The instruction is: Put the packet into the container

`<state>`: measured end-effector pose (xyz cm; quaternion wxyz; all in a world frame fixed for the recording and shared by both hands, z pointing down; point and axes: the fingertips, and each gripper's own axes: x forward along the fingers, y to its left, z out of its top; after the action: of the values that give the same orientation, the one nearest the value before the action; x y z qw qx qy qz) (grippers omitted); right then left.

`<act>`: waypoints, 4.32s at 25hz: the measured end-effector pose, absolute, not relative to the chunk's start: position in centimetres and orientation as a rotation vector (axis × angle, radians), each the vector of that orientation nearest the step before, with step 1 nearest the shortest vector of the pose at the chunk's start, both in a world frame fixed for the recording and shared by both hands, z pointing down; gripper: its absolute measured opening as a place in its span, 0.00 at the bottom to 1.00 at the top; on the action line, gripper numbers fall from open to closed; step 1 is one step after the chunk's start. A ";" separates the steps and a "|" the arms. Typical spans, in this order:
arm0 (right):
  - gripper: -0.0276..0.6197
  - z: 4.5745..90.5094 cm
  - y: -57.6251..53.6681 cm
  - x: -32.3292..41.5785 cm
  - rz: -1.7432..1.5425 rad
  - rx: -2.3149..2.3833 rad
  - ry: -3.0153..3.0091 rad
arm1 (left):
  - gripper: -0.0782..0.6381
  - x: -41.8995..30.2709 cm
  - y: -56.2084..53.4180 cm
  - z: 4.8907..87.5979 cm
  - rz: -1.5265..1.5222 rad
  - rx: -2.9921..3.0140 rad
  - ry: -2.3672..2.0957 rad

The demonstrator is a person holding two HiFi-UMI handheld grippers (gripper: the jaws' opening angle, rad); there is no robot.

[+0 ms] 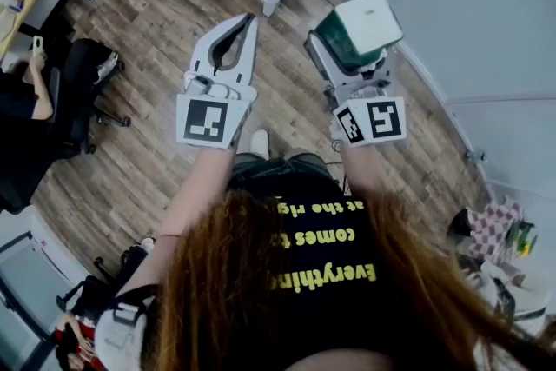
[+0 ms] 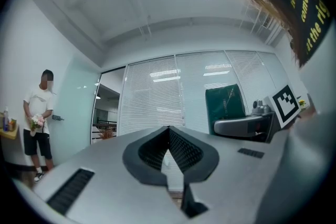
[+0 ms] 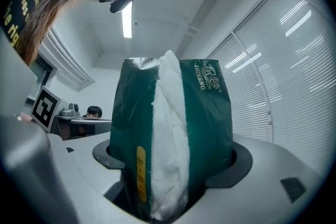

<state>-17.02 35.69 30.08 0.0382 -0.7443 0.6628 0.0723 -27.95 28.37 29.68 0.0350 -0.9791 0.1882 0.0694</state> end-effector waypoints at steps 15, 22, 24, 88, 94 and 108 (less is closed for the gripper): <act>0.69 29.9 29.9 -16.3 0.201 -2.248 2.089 | 0.11 -27.6 23.0 30.4 0.198 -3.025 0.648; 0.69 30.5 27.6 -13.9 0.177 -2.188 2.125 | 0.11 -25.5 21.4 30.6 0.176 -3.008 0.707; 0.69 30.4 26.9 -13.0 0.177 -2.167 2.137 | 0.11 -24.7 20.9 30.5 0.169 -2.998 0.728; 0.69 28.5 3.7 7.1 0.247 -2.213 2.103 | 0.11 -3.6 -3.7 28.6 0.222 -2.947 0.704; 0.69 28.6 2.7 6.8 0.244 -2.201 2.109 | 0.11 -4.4 -4.4 28.6 0.224 -2.939 0.729; 0.69 29.3 -4.4 11.6 0.211 -2.136 2.175 | 0.11 0.0 -10.7 29.4 0.190 -2.935 0.825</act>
<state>11.62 -4.39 29.30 0.0431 -0.6984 0.7111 0.0690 -0.04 -10.71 29.42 0.0434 -0.9599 0.2698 0.0621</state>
